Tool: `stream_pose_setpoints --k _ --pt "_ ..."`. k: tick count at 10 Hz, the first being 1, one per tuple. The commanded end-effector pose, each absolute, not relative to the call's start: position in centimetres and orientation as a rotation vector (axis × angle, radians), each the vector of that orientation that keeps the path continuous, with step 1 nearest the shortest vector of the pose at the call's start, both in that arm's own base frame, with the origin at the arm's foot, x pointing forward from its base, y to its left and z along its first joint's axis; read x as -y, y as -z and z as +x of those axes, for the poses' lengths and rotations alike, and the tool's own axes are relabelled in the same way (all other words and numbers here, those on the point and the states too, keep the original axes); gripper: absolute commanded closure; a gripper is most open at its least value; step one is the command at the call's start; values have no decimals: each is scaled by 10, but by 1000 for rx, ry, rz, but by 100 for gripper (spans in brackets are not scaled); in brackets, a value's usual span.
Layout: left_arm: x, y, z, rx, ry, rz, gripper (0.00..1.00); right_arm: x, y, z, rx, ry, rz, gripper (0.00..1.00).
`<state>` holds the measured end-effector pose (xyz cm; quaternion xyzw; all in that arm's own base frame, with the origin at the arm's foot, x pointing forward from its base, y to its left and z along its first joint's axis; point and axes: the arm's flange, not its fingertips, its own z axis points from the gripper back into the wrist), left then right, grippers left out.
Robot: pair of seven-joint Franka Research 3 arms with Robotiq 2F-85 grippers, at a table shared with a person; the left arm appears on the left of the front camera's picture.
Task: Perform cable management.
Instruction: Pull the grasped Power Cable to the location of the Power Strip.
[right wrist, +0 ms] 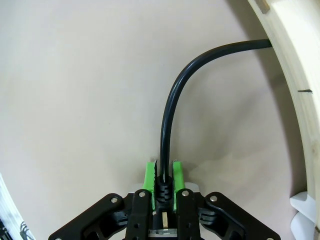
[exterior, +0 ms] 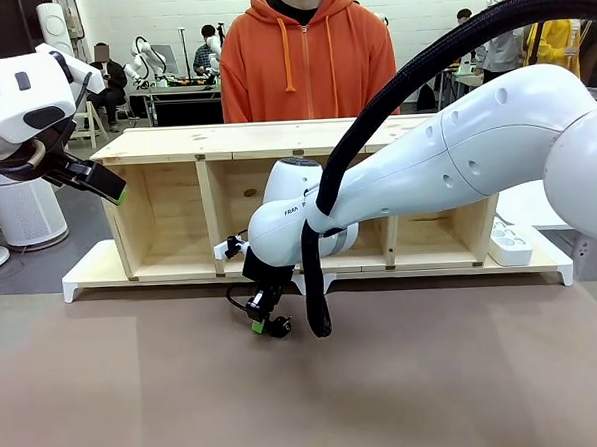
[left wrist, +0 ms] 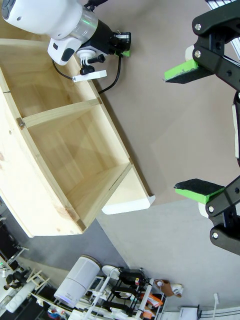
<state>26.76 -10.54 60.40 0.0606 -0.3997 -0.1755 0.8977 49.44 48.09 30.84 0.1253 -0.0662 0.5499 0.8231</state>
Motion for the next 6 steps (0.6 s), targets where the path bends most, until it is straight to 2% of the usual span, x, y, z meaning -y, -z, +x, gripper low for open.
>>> stream_pose_setpoints --k 1,6 --pt "106 -605 270 840 371 129 0 -478 -315 480 154 -1179 237 83" --pt "106 -605 270 840 371 129 0 -462 -341 422 212 -1153 136 83"
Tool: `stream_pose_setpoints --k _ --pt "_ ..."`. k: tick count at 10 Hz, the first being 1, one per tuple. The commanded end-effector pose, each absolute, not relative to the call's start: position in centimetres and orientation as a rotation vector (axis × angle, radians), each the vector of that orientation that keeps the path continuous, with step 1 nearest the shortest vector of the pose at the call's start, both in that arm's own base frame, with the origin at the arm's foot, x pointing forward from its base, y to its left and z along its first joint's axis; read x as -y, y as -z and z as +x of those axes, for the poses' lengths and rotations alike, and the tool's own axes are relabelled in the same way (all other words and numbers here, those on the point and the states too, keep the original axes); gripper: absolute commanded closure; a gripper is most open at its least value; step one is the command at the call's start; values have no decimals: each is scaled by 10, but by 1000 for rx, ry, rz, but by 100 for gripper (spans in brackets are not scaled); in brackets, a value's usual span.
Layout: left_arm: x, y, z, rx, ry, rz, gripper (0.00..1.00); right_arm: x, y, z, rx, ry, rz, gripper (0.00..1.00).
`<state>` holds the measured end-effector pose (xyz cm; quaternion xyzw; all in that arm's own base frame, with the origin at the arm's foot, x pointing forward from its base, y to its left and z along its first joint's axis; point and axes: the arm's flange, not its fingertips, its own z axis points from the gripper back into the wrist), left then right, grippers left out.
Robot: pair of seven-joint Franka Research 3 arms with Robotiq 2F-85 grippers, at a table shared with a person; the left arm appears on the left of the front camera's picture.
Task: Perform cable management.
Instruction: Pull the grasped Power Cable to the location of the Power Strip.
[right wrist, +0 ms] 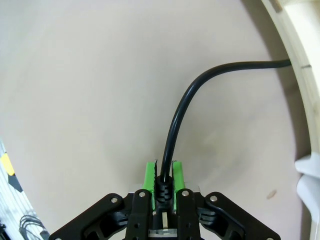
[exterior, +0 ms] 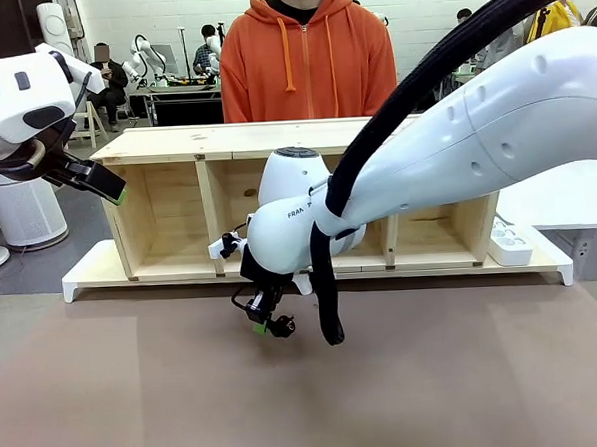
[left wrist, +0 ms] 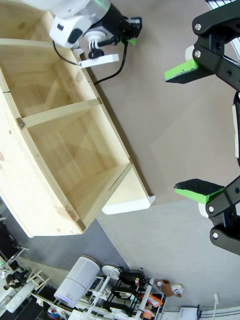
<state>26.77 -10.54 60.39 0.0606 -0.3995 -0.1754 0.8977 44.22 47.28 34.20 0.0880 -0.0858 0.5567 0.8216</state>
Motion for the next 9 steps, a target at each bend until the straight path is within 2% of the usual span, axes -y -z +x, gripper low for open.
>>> stream_pose_setpoints --k 1,9 --pt "106 -605 270 840 371 129 0 -453 -346 411 228 -1120 124 83" --pt "106 -605 270 840 371 129 0 -422 -373 328 408 -953 34 83"
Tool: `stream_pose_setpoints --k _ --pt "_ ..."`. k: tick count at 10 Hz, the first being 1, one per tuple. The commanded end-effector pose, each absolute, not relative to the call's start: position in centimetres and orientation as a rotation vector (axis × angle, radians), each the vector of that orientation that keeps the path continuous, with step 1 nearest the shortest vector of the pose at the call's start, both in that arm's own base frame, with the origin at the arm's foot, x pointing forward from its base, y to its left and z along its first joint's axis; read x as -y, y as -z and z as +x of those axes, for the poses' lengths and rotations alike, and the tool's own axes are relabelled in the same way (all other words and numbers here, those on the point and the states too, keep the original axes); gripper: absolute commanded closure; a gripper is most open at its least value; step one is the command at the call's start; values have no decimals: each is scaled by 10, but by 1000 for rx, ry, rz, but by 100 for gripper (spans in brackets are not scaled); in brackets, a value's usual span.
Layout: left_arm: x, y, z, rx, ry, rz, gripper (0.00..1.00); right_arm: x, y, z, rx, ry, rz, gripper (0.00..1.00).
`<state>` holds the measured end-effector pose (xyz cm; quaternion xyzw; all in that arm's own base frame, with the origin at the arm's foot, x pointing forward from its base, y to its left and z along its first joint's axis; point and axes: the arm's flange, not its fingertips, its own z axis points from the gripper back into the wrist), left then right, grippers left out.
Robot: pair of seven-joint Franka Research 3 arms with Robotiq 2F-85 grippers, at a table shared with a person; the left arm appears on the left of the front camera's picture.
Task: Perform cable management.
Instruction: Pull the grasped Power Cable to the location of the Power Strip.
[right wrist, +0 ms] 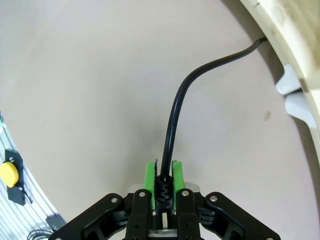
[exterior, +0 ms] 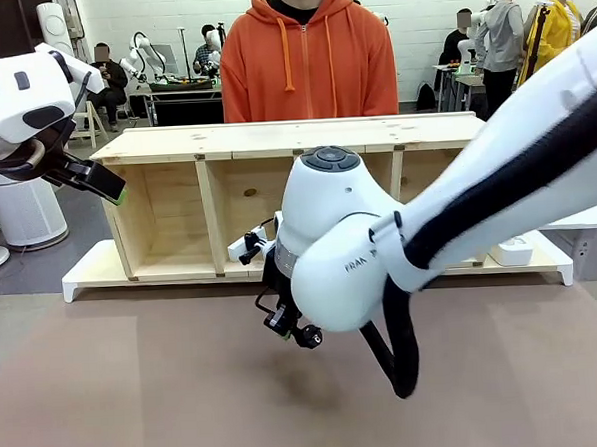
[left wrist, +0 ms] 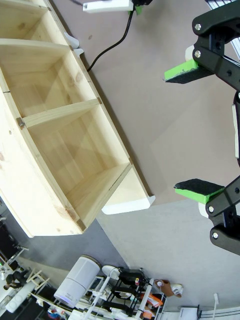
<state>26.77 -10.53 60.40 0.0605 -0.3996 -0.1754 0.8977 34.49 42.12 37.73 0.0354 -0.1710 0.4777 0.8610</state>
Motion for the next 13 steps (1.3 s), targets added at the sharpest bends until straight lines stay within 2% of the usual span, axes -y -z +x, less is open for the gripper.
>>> stream_pose_setpoints --k 1,7,13 --pt "106 -605 270 840 371 129 0 -419 -376 316 443 -924 15 83" --pt "106 -605 270 840 371 129 0 -399 -382 249 585 -738 -55 83" --pt "106 -605 270 840 371 129 0 -388 -386 245 556 -725 -34 83"
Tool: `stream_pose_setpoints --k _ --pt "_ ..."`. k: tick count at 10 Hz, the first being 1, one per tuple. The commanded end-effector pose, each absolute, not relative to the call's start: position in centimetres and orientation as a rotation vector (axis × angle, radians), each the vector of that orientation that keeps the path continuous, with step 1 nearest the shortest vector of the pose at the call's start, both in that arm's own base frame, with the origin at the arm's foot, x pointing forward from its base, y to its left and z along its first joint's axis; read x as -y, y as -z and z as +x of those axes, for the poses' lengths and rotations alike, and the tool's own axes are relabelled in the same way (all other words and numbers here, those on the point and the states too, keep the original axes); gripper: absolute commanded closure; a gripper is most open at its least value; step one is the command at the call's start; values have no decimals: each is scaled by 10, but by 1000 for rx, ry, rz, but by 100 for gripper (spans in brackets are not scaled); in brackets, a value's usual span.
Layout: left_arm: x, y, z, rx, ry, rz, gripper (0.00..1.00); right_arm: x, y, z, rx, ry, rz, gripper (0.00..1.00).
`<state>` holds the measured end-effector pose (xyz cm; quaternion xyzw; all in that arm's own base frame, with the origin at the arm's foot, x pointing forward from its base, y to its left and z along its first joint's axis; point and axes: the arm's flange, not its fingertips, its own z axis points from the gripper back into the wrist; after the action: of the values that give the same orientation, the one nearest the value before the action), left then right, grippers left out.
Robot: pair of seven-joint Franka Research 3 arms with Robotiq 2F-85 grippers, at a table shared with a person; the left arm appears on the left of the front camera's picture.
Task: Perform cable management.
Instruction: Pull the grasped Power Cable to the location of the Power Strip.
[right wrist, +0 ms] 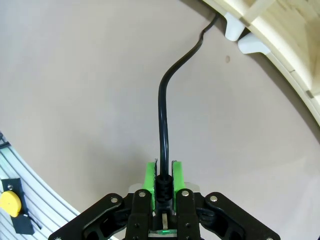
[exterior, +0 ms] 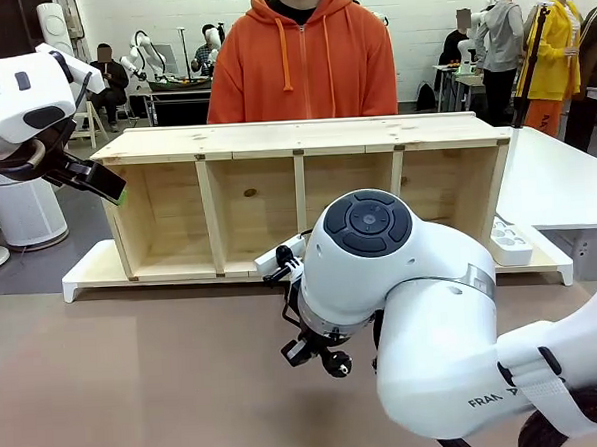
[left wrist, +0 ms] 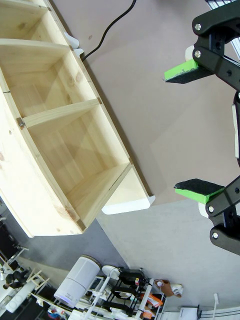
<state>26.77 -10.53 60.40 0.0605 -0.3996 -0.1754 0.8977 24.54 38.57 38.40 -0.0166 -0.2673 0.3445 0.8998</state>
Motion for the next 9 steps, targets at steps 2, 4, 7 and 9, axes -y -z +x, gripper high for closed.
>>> stream_pose_setpoints --k 2,4,7,9 --pt "106 -605 270 840 371 129 0 -388 -386 245 556 -725 -34 83" --pt "106 -605 270 840 371 129 0 -386 -384 245 553 -713 -34 83" --pt "106 -605 270 840 371 129 0 -326 -376 254 519 -582 58 83" --pt "106 -605 270 840 371 129 0 -284 -388 250 569 -480 73 83"
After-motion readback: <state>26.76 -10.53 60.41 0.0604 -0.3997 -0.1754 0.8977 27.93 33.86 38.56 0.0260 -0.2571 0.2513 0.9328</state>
